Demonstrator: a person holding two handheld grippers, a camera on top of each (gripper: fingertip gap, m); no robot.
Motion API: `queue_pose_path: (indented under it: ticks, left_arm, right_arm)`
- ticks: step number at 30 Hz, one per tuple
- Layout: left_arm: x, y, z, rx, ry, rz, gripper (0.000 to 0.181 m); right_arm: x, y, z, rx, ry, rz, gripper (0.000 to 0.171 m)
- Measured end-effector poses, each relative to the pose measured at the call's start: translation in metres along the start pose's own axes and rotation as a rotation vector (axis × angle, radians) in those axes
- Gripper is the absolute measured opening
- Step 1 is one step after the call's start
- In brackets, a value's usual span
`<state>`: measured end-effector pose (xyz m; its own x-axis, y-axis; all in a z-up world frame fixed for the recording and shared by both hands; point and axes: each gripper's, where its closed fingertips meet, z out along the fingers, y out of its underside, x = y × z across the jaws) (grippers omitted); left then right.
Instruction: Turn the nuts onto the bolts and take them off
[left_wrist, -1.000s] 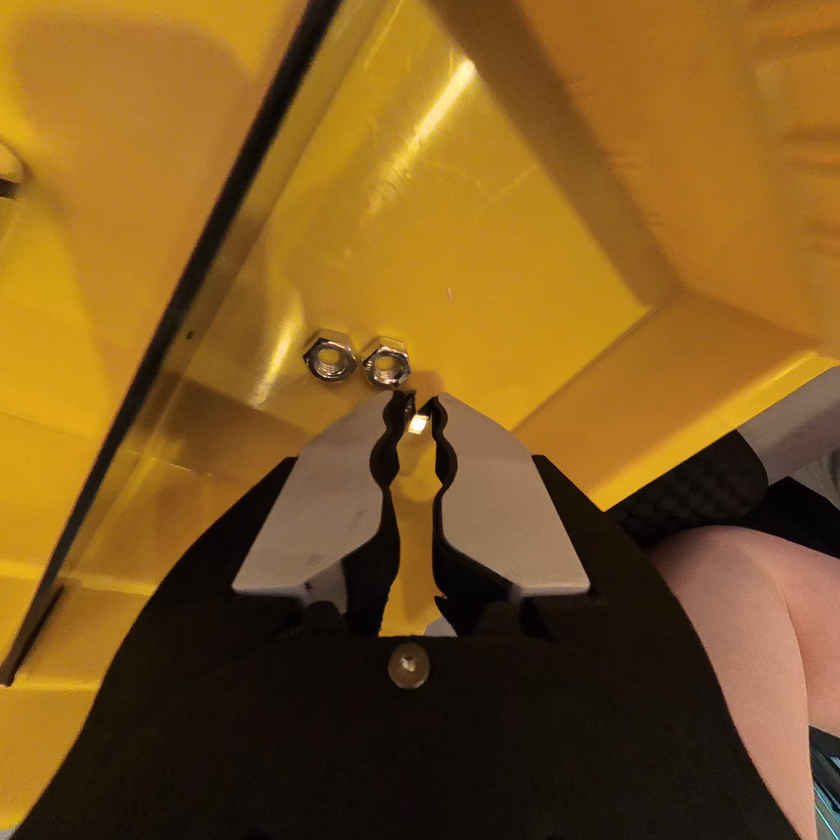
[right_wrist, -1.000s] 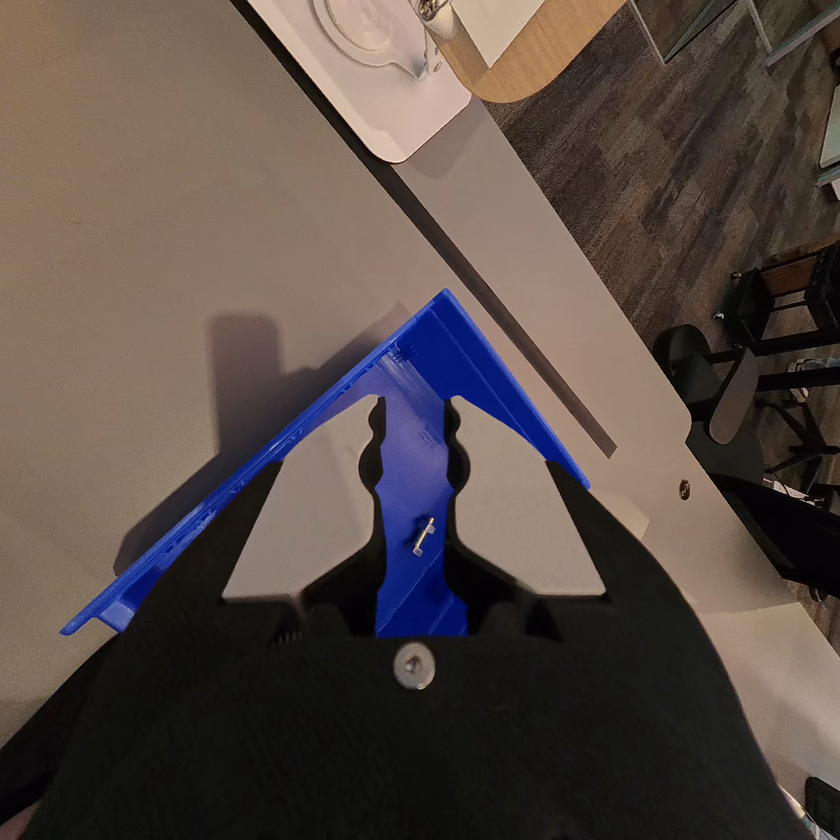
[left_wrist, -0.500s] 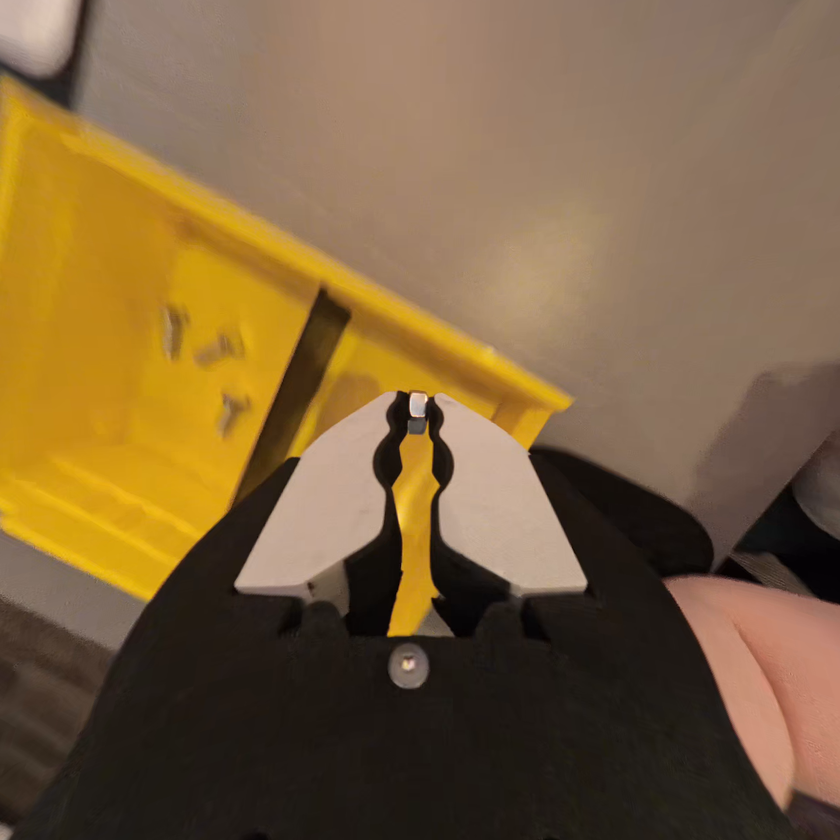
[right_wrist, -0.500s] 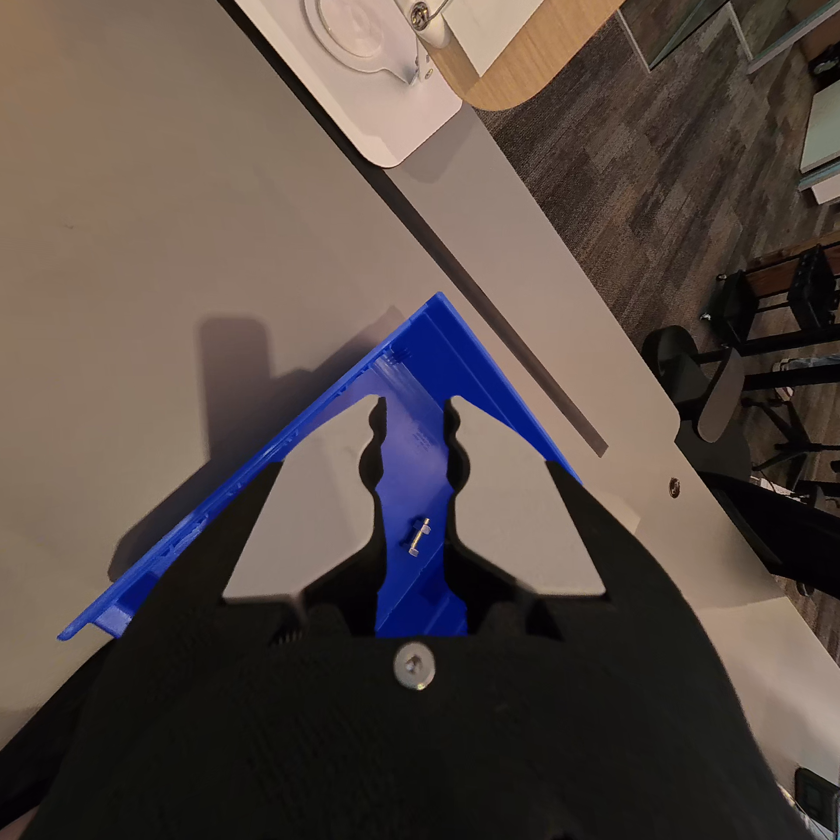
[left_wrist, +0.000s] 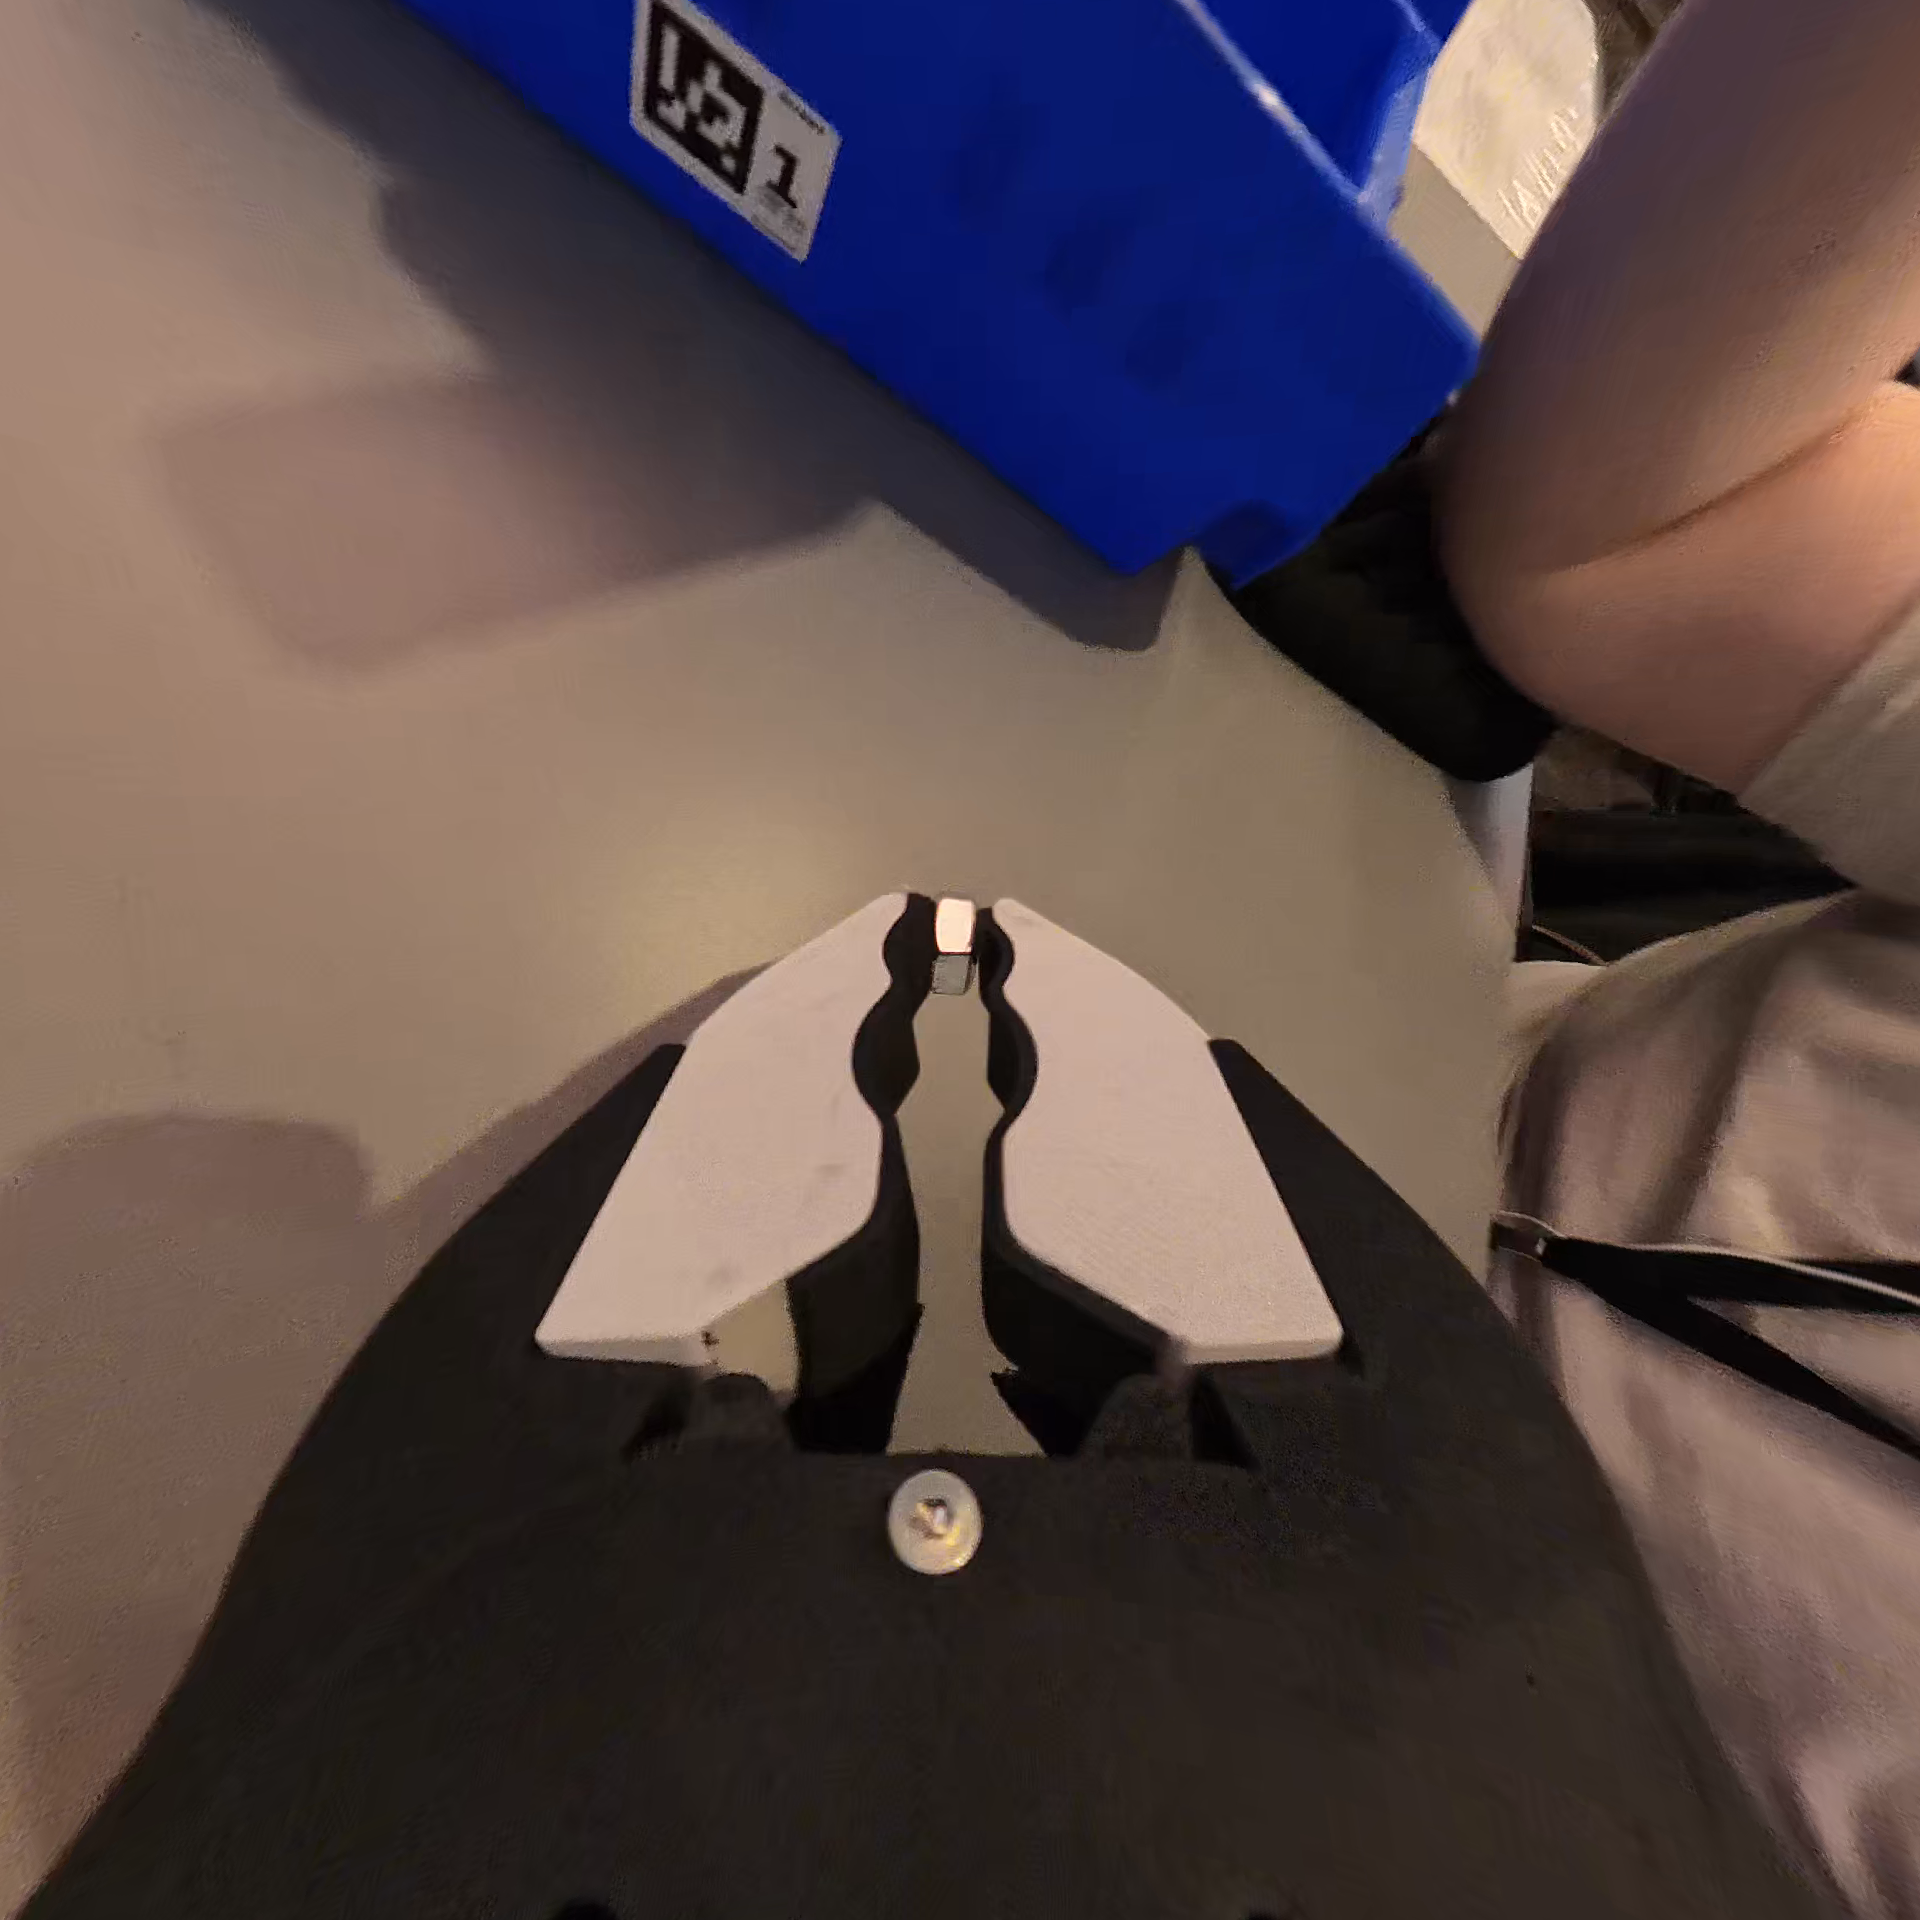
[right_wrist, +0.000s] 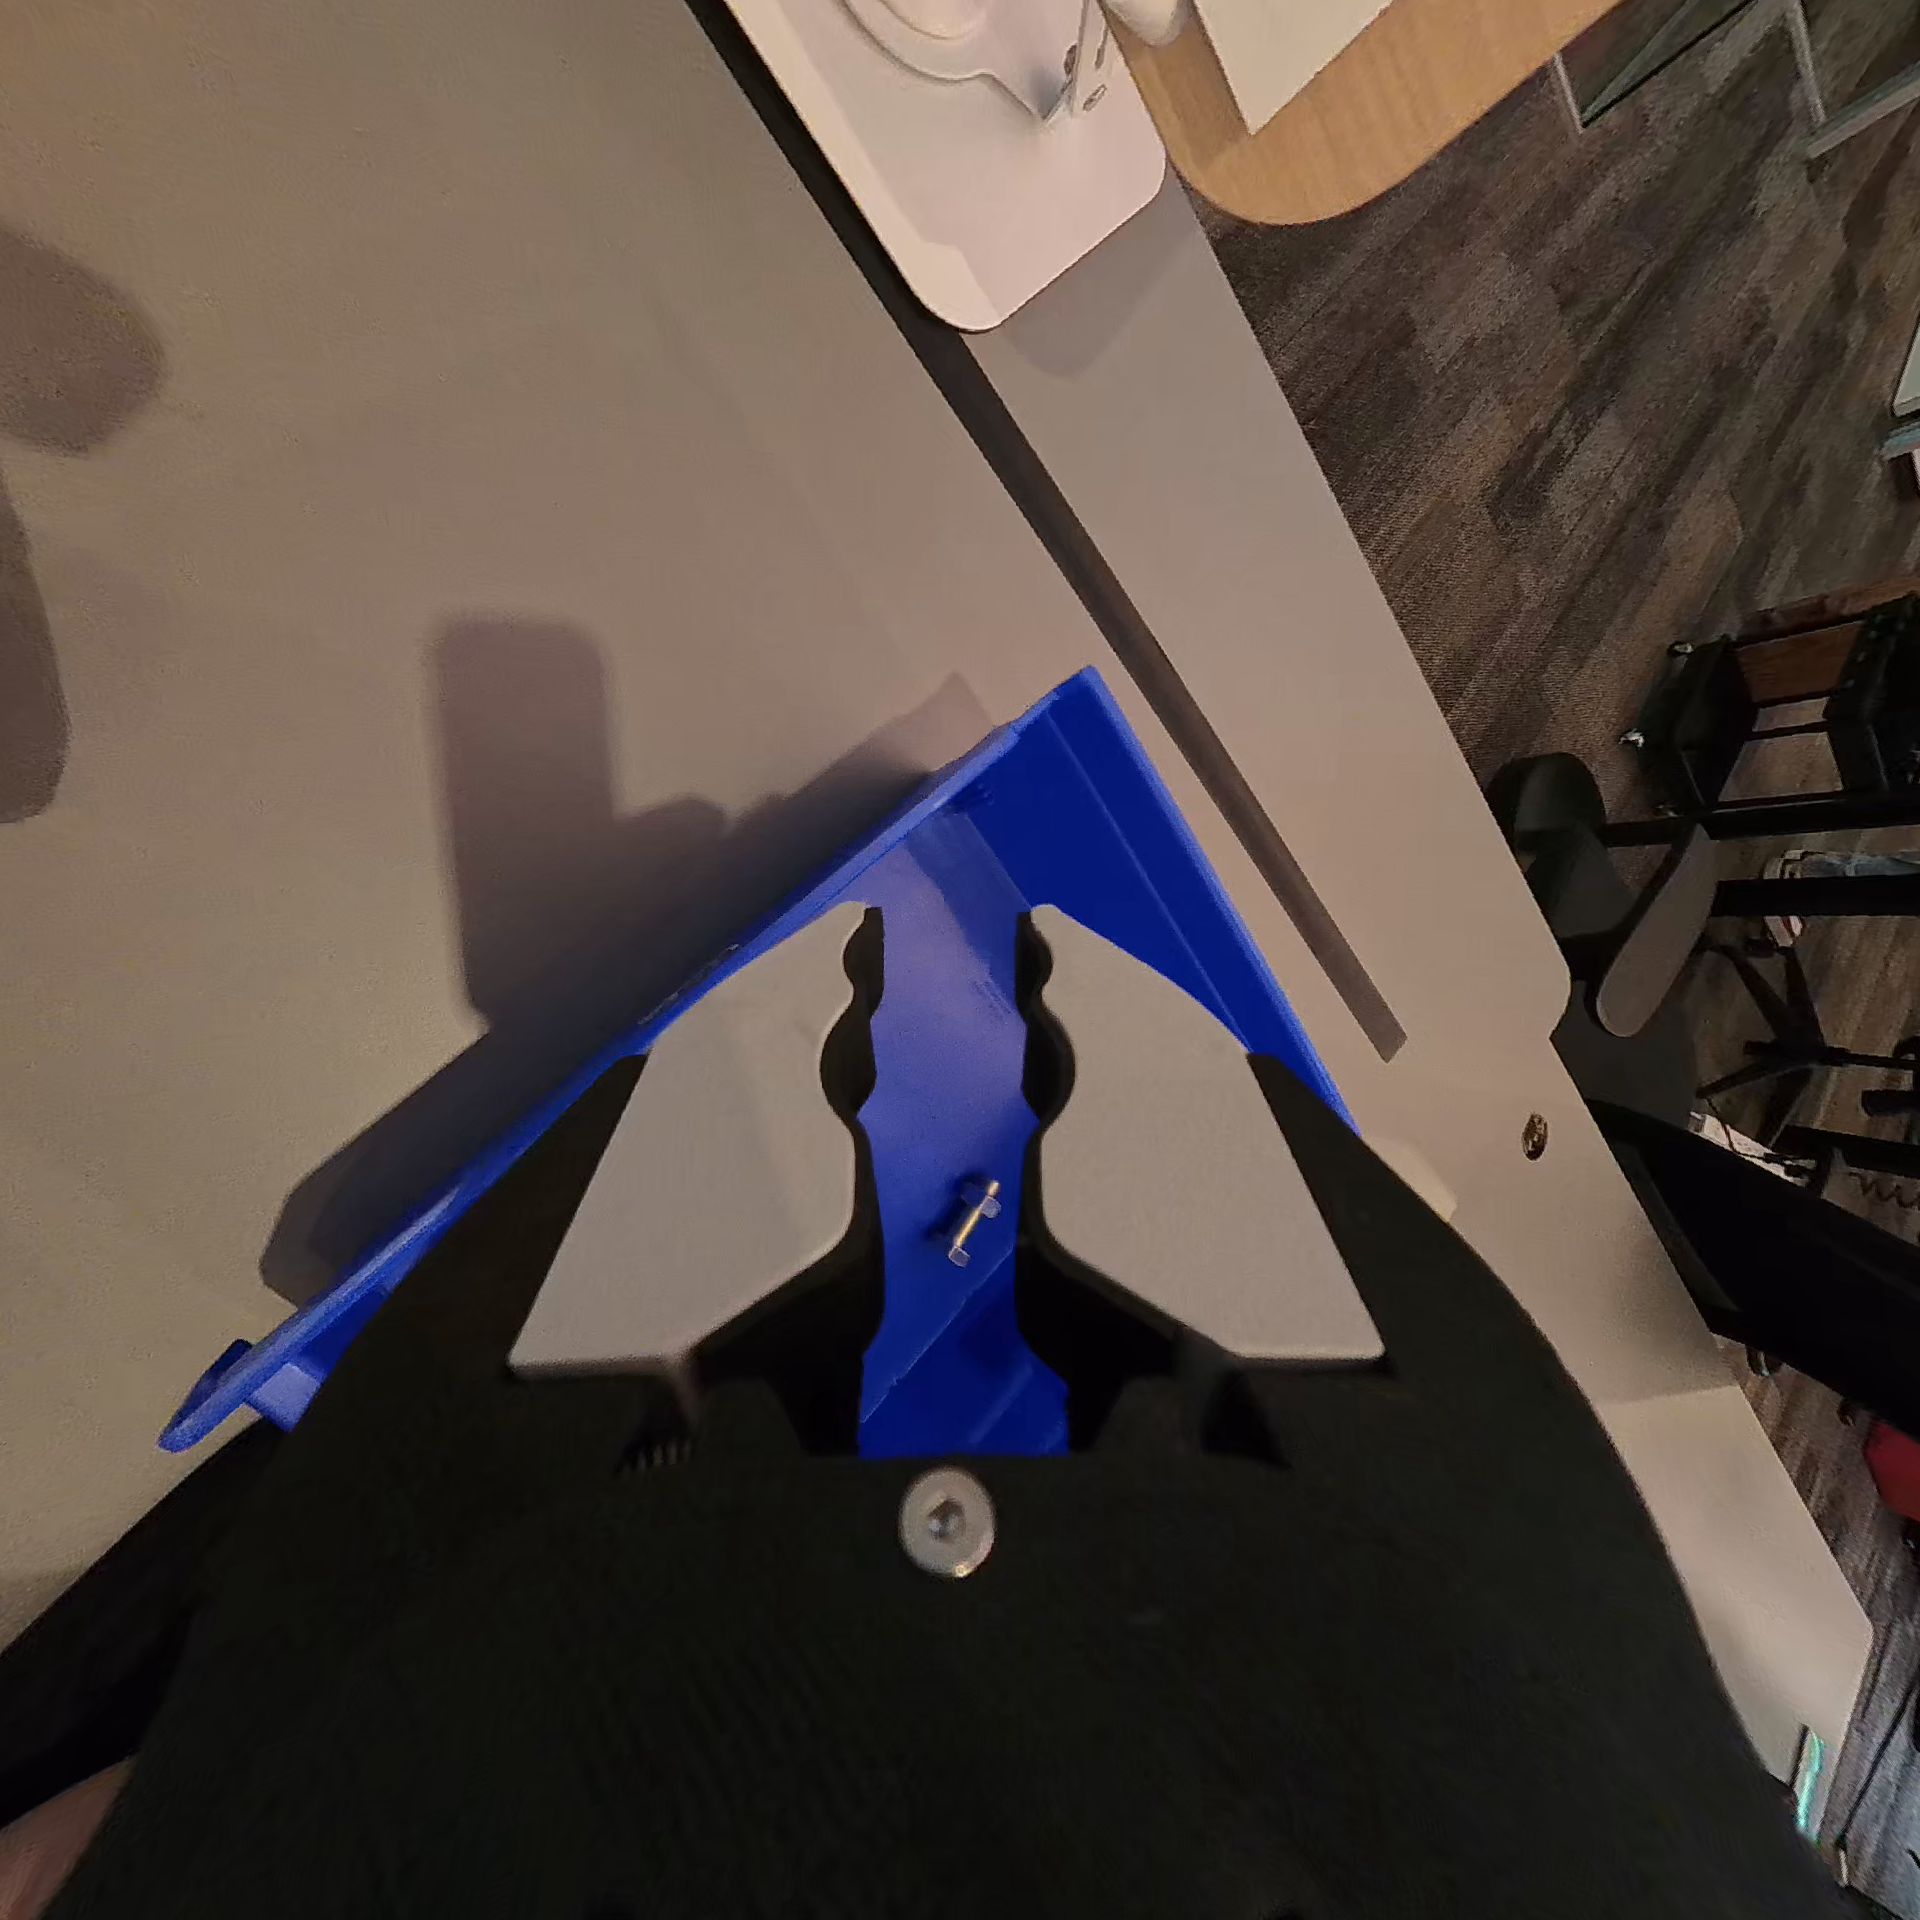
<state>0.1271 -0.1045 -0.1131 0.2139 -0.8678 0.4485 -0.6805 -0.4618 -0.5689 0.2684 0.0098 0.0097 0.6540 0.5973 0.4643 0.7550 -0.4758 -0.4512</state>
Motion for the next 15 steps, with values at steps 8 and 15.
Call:
queue_pose_path:
  ticks: [8,15]
  left_arm:
    - [-0.012,0.008,0.016,-0.031,-0.016,-0.033,0.008]
    - [-0.019,0.027,0.025,-0.131,-0.02,-0.076,0.008]
  right_arm:
    - [-0.009,0.003,0.009,-0.049,-0.02,-0.043,0.025]
    - [-0.013,0.003,0.013,-0.064,-0.033,-0.06,0.025]
